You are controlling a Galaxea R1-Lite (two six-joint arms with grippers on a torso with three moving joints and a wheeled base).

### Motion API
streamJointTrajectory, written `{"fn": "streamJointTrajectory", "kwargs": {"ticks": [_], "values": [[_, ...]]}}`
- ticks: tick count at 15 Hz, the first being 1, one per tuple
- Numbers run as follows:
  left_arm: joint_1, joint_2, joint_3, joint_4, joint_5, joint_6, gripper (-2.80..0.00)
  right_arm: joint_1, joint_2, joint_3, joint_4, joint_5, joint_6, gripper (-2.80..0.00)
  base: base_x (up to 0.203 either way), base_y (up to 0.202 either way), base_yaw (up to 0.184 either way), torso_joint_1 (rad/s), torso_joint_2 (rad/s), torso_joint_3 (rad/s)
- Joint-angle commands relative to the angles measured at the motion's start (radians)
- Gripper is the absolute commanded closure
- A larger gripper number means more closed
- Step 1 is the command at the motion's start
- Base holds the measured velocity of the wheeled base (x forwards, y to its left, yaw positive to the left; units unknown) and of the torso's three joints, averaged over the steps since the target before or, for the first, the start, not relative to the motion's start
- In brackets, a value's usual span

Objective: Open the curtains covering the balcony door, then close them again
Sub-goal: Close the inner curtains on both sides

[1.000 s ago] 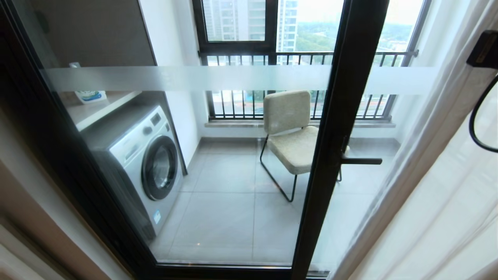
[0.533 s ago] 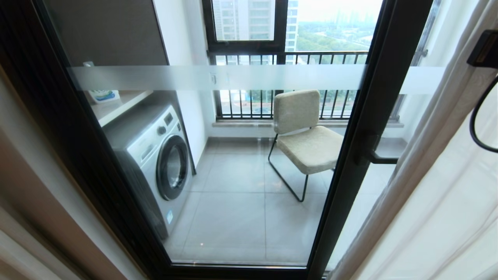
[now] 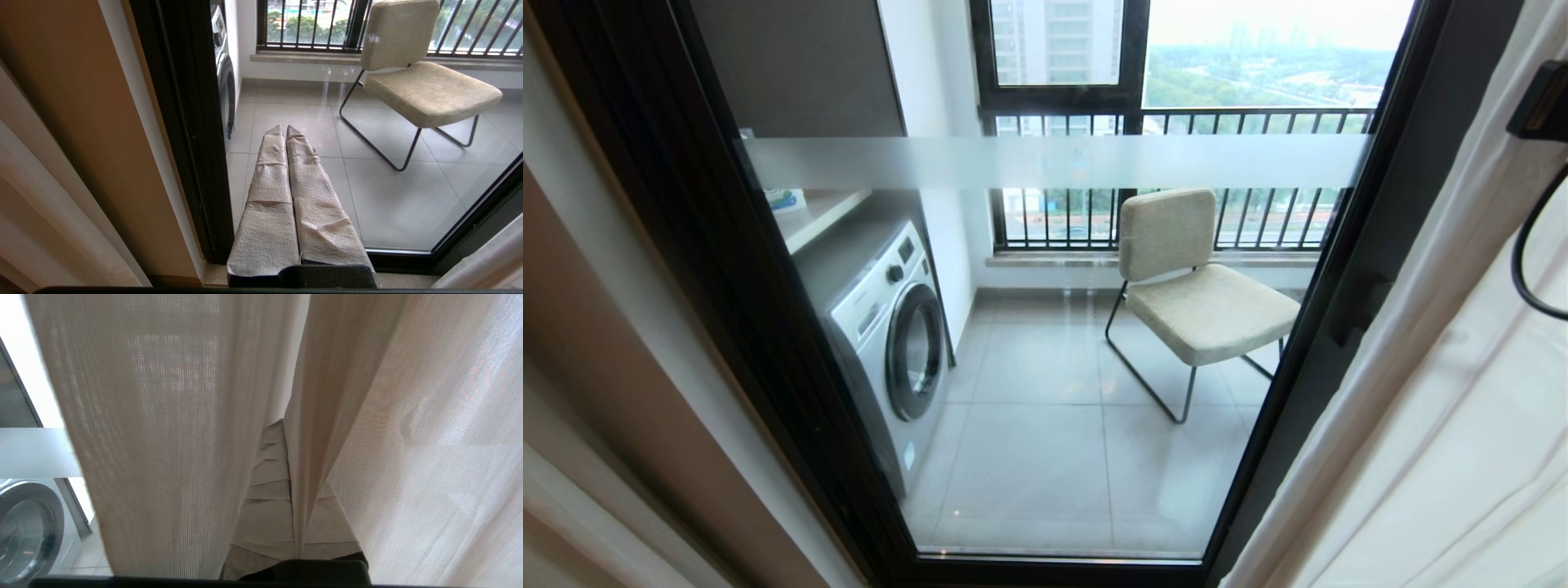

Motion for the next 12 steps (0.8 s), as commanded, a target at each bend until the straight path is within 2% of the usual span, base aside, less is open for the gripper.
{"fn": "streamJointTrajectory", "kwargs": {"ticks": [1, 5, 12], "values": [[0.000, 0.000, 0.000, 0.000, 0.000, 0.000, 0.00, 0.000, 0.000, 0.000, -0.003, -0.001, -0.001, 0.00, 0.000, 0.193, 0.000, 0.003, 0.00, 0.002], [0.000, 0.000, 0.000, 0.000, -0.001, 0.000, 0.00, 0.000, 0.001, 0.000, -0.001, -0.001, -0.001, 0.00, 0.000, 0.155, 0.001, -0.001, 0.00, 0.001], [0.000, 0.000, 0.000, 0.000, -0.001, 0.000, 0.00, 0.002, 0.005, -0.007, -0.003, 0.002, -0.001, 0.00, 0.000, 0.000, 0.000, 0.000, 0.00, 0.000]]}}
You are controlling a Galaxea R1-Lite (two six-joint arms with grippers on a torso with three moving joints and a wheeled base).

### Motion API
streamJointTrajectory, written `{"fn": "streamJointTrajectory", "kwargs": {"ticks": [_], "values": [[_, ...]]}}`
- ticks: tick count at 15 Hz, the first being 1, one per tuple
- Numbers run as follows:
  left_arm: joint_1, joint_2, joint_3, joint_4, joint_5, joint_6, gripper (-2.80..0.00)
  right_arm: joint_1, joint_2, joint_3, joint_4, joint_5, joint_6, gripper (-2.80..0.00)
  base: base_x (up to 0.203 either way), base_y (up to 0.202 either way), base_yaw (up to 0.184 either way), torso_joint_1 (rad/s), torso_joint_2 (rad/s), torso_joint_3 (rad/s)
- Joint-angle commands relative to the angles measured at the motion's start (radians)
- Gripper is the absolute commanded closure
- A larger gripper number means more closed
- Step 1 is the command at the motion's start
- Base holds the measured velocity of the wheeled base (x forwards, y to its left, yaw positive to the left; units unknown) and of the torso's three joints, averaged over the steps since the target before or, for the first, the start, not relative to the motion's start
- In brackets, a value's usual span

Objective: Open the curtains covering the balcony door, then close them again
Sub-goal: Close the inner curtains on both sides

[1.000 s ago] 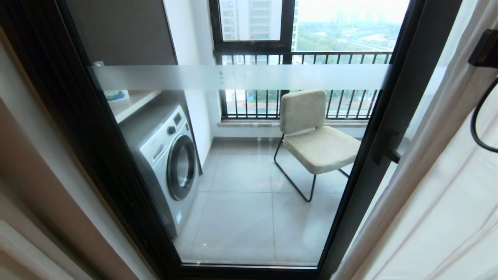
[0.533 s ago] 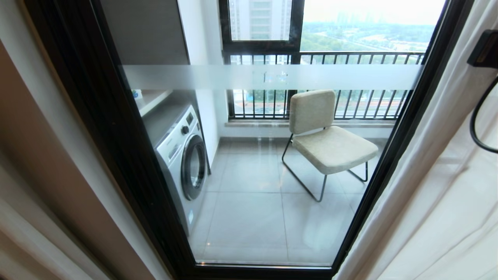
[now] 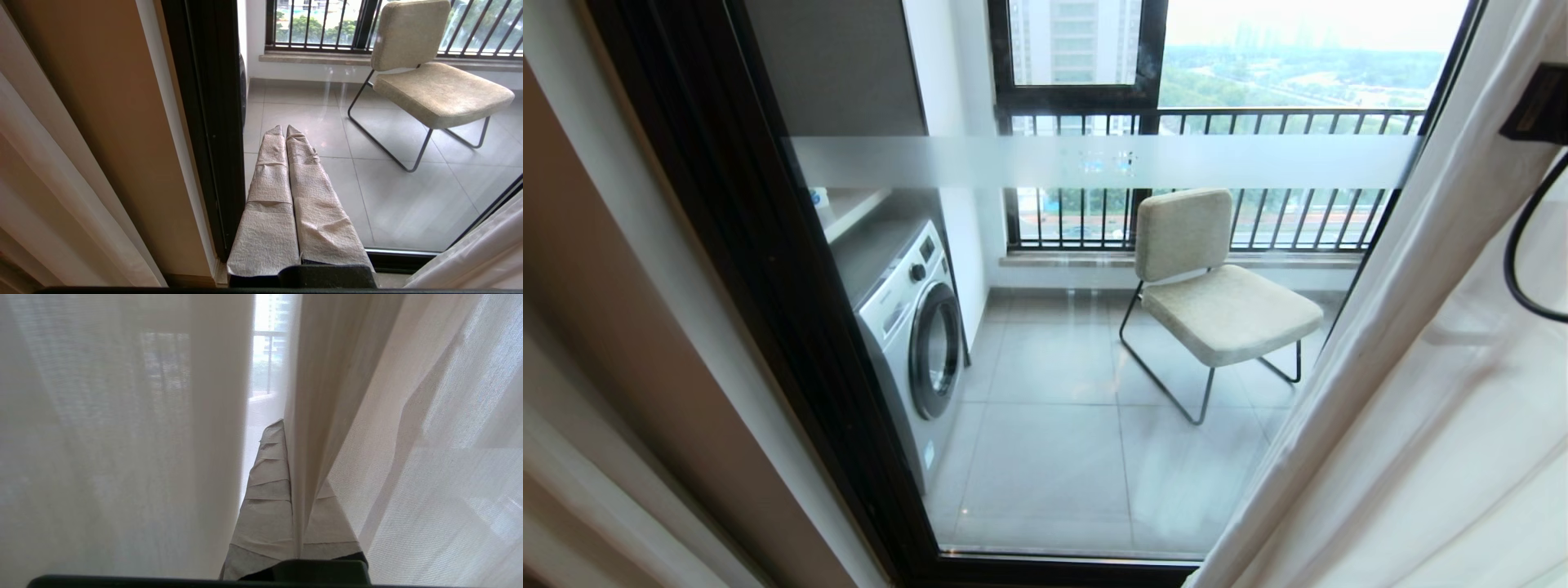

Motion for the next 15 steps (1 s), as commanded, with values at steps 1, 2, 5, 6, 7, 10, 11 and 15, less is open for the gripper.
{"fn": "streamJointTrajectory", "kwargs": {"ticks": [1, 2, 5, 6, 7, 10, 11, 15], "values": [[0.000, 0.000, 0.000, 0.000, 0.001, -0.001, 0.00, 0.000, 0.003, -0.001, -0.005, -0.002, -0.001, 0.00, 0.000, 0.000, 0.000, 0.000, 0.00, 0.000], [0.000, 0.000, 0.000, 0.000, 0.001, -0.001, 0.00, 0.000, 0.003, 0.002, -0.005, -0.002, -0.001, 0.00, 0.000, 0.000, 0.000, 0.000, 0.00, 0.000], [0.000, 0.000, 0.000, 0.000, 0.001, -0.001, 0.00, -0.001, 0.006, 0.012, -0.006, -0.004, 0.001, 0.00, 0.000, 0.000, 0.000, 0.000, 0.00, 0.000], [0.000, 0.000, 0.000, 0.000, 0.001, -0.001, 0.00, 0.000, 0.009, 0.008, -0.006, -0.004, -0.002, 0.00, 0.000, 0.000, 0.000, 0.000, 0.00, 0.000], [0.000, 0.000, 0.000, 0.000, 0.001, -0.001, 0.00, 0.000, 0.010, 0.005, -0.008, -0.002, -0.002, 0.00, 0.000, 0.000, 0.000, 0.000, 0.00, 0.000], [0.000, 0.000, 0.000, 0.000, 0.001, -0.001, 0.00, 0.030, 0.013, -0.035, -0.006, -0.005, -0.030, 0.00, 0.000, 0.000, 0.000, 0.000, 0.00, 0.000], [0.000, 0.000, -0.001, 0.000, 0.001, -0.001, 0.00, 0.046, 0.013, -0.042, -0.007, -0.004, -0.050, 0.00, 0.000, 0.000, 0.000, 0.000, 0.00, 0.000], [0.000, 0.000, 0.000, 0.000, 0.001, -0.001, 0.00, 0.167, 0.024, -0.093, -0.006, -0.005, -0.134, 0.00, 0.000, 0.000, 0.000, 0.000, 0.00, 0.000]]}}
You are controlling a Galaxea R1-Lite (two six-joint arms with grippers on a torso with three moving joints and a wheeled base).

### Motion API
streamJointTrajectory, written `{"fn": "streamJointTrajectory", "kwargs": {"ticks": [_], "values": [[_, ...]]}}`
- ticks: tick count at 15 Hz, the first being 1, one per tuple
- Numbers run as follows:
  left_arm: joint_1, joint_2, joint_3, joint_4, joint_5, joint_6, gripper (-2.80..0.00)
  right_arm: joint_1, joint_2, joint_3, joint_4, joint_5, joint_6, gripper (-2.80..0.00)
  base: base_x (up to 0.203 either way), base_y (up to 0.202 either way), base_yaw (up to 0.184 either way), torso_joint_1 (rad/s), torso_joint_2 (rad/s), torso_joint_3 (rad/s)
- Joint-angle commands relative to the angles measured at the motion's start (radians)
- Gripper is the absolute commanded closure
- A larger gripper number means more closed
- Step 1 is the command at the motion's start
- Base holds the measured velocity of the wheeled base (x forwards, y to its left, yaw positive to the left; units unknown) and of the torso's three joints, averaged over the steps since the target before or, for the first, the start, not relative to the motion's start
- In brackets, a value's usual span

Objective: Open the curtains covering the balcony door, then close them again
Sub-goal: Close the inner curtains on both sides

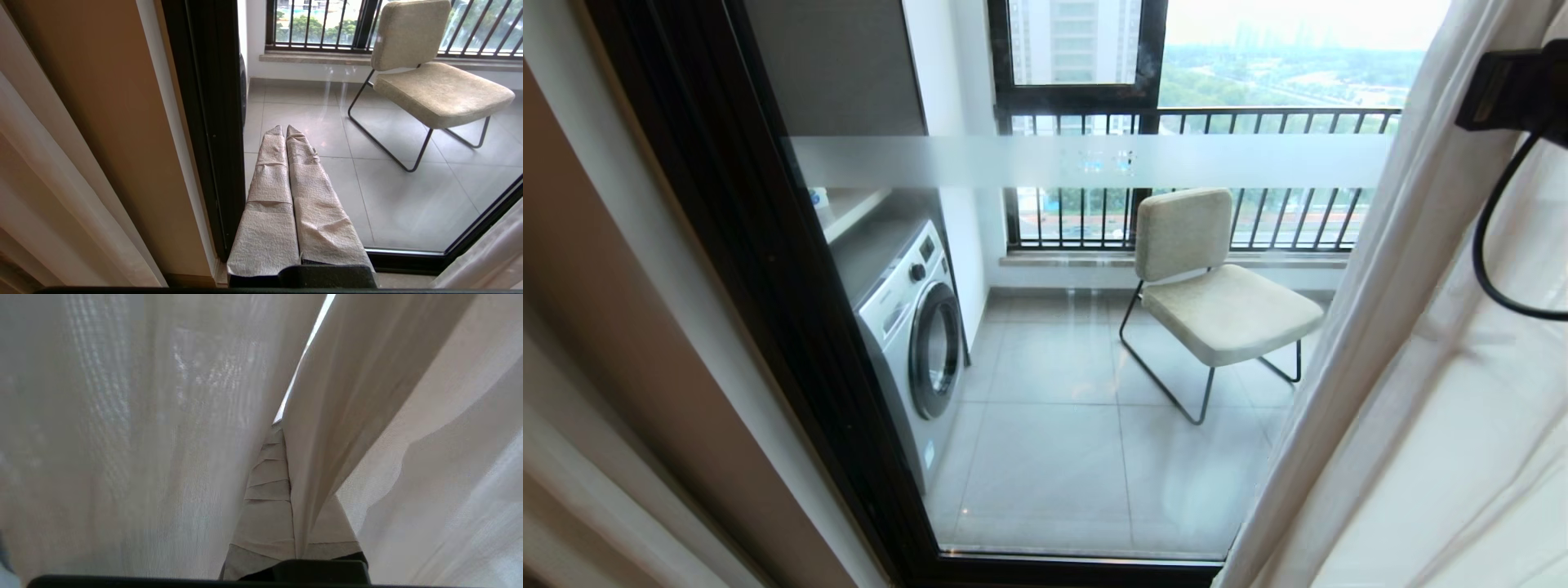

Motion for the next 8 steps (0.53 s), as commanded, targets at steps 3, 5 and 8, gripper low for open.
{"fn": "streamJointTrajectory", "kwargs": {"ticks": [3, 5, 8], "values": [[0.000, 0.000, 0.000, 0.000, 0.000, -0.001, 0.00, 0.145, 0.021, -0.054, -0.008, -0.007, -0.096, 0.00, 0.000, 0.000, 0.000, 0.000, 0.00, 0.000], [0.000, 0.000, 0.000, 0.000, 0.000, -0.001, 0.00, 0.229, 0.032, -0.069, -0.009, -0.047, -0.143, 0.00, 0.000, 0.000, 0.000, 0.000, 0.00, 0.000], [0.000, 0.000, 0.000, 0.000, 0.000, -0.001, 0.00, 0.342, 0.044, -0.072, -0.010, -0.090, -0.211, 0.00, 0.000, 0.000, 0.000, 0.000, 0.00, 0.000]]}}
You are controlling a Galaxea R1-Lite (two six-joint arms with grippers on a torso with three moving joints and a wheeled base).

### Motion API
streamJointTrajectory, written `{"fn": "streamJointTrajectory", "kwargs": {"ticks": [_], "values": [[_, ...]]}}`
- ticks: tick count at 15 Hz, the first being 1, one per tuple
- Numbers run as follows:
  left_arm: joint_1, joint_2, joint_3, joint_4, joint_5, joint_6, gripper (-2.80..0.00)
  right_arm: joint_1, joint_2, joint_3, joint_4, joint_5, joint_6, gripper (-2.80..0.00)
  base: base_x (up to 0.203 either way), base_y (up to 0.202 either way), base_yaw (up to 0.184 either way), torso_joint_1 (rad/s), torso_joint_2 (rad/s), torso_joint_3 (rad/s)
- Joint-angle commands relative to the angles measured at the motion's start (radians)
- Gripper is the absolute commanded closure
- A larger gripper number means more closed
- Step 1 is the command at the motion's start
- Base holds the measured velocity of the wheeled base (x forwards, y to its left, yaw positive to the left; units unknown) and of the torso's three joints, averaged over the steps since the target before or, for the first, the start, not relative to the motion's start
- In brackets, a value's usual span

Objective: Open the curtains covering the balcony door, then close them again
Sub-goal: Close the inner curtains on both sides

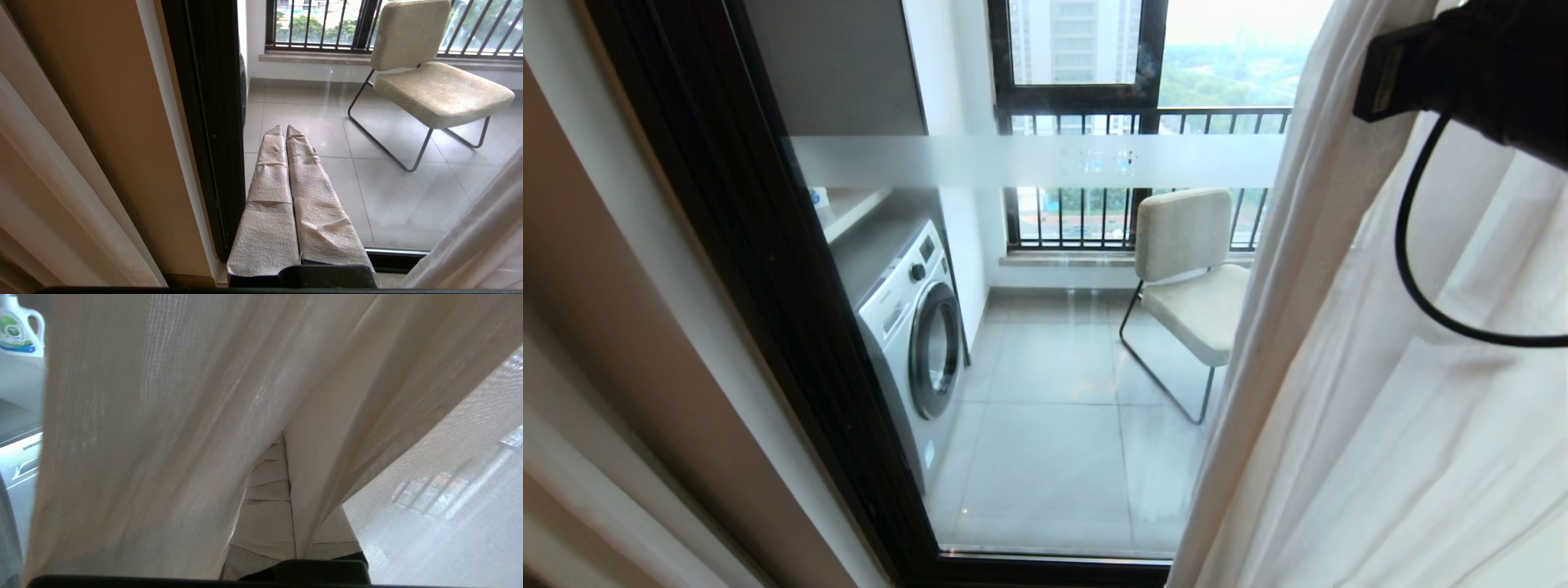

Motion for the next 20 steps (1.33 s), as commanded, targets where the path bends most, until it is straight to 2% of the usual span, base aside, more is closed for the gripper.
{"fn": "streamJointTrajectory", "kwargs": {"ticks": [1, 4, 6, 12, 16, 20], "values": [[0.000, 0.000, 0.000, 0.000, 0.001, 0.000, 0.00, 0.089, 0.015, -0.002, -0.005, -0.008, -0.043, 0.00, 0.000, 0.000, 0.000, 0.000, 0.00, 0.000], [0.000, 0.000, 0.000, 0.000, 0.001, 0.000, 0.00, 0.161, 0.057, -0.010, -0.056, -0.010, -0.110, 0.00, 0.000, 0.000, 0.000, 0.000, 0.00, 0.000], [0.000, 0.000, 0.000, 0.000, 0.001, 0.000, 0.00, 0.190, 0.079, -0.025, -0.061, -0.010, -0.120, 0.00, 0.000, 0.000, 0.000, 0.000, 0.00, 0.000], [0.000, 0.000, 0.000, 0.000, 0.001, 0.000, 0.00, 0.184, 0.097, -0.046, -0.063, -0.028, -0.111, 0.00, 0.000, 0.000, 0.000, 0.000, 0.00, 0.000], [0.000, 0.000, 0.000, 0.000, 0.001, 0.000, 0.00, 0.108, 0.076, -0.046, -0.068, -0.033, -0.066, 0.00, 0.000, 0.000, 0.000, 0.000, 0.00, 0.000], [0.000, 0.000, 0.000, 0.000, 0.001, 0.000, 0.00, -0.039, 0.046, -0.057, -0.069, -0.033, -0.010, 0.00, 0.000, 0.000, 0.000, 0.000, 0.00, 0.000]]}}
